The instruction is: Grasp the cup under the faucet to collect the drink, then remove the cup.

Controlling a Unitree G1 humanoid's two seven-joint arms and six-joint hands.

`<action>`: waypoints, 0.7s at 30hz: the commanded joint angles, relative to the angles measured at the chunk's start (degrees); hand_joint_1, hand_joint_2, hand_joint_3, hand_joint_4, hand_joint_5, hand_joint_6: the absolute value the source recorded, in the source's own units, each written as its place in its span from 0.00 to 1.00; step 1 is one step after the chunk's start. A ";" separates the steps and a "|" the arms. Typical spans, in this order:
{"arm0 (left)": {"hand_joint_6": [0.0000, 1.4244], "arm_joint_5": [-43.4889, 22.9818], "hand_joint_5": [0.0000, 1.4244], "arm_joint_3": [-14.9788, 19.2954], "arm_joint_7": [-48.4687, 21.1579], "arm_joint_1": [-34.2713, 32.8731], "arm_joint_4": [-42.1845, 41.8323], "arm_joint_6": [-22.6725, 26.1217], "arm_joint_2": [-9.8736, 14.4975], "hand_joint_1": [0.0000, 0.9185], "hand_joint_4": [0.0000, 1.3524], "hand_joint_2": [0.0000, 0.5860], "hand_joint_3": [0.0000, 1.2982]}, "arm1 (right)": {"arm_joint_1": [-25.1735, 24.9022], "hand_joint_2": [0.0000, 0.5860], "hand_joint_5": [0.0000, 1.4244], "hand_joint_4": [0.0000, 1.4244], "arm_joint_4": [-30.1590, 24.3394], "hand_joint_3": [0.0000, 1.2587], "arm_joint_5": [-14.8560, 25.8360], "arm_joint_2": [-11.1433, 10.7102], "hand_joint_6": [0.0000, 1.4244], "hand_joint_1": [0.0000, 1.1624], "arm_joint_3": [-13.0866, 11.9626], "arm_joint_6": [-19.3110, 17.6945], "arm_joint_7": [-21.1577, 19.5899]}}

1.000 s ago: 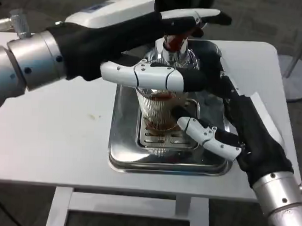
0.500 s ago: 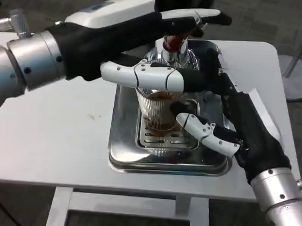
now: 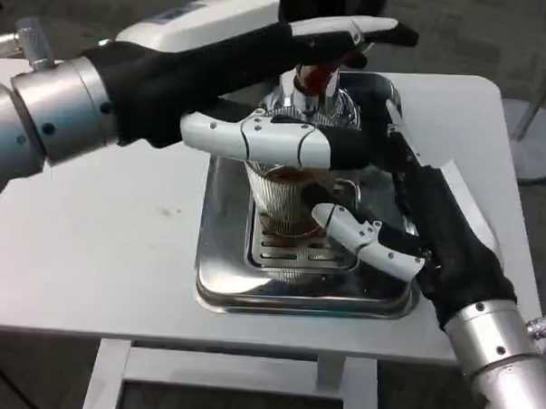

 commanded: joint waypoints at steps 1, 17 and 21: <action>0.18 2.08 0.11 -2.37 -4.76 4.96 1.21 2.45 2.27 0.00 0.03 0.15 0.08 | -0.25 0.44 0.05 0.03 1.13 0.02 0.68 1.00 0.15 0.55 0.42 -1.64 -0.58; 0.18 1.70 0.11 -1.96 -4.81 4.86 1.57 2.68 2.34 0.00 0.03 0.12 0.08 | -1.54 0.45 0.06 0.03 3.46 0.02 0.75 2.26 0.15 0.54 0.84 -2.25 -0.79; 0.18 1.58 0.11 -1.73 -4.82 4.96 1.60 2.77 2.49 0.00 0.03 0.12 0.08 | -1.86 0.46 0.06 0.03 3.98 0.02 0.81 2.56 0.15 0.54 1.06 -2.33 -0.82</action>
